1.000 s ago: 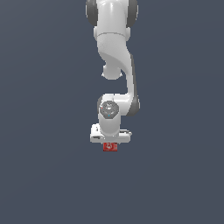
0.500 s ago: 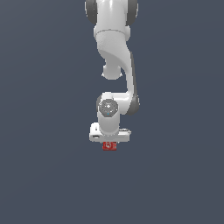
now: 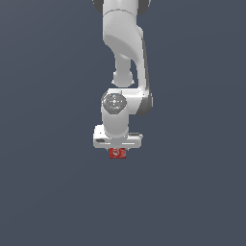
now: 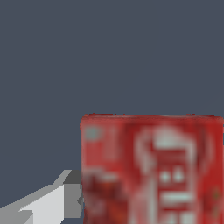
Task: Pick up the object and move it to a goal position.
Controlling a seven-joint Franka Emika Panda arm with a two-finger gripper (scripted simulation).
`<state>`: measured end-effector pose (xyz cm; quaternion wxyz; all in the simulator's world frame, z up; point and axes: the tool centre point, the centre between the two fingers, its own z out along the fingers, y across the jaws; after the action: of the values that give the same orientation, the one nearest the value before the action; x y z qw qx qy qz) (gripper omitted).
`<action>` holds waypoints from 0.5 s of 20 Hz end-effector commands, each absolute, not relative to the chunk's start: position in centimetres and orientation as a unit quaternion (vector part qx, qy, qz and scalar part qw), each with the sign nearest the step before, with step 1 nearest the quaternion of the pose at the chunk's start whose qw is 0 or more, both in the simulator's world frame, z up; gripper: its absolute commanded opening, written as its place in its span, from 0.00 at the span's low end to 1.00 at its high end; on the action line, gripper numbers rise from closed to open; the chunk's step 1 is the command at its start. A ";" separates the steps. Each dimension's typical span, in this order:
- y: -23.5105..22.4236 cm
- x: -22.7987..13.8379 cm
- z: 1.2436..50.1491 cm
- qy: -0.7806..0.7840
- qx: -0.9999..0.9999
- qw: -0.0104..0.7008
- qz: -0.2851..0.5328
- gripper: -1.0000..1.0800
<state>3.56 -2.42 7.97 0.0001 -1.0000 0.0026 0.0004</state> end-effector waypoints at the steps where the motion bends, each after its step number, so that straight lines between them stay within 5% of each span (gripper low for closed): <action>1: -3.0 3.2 10.3 0.003 -1.000 0.000 0.000 0.00; 10: -5.3 1.7 20.7 0.003 -1.000 0.000 0.000 0.00</action>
<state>1.98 -4.87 18.91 0.0003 -1.0000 0.0030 -0.0003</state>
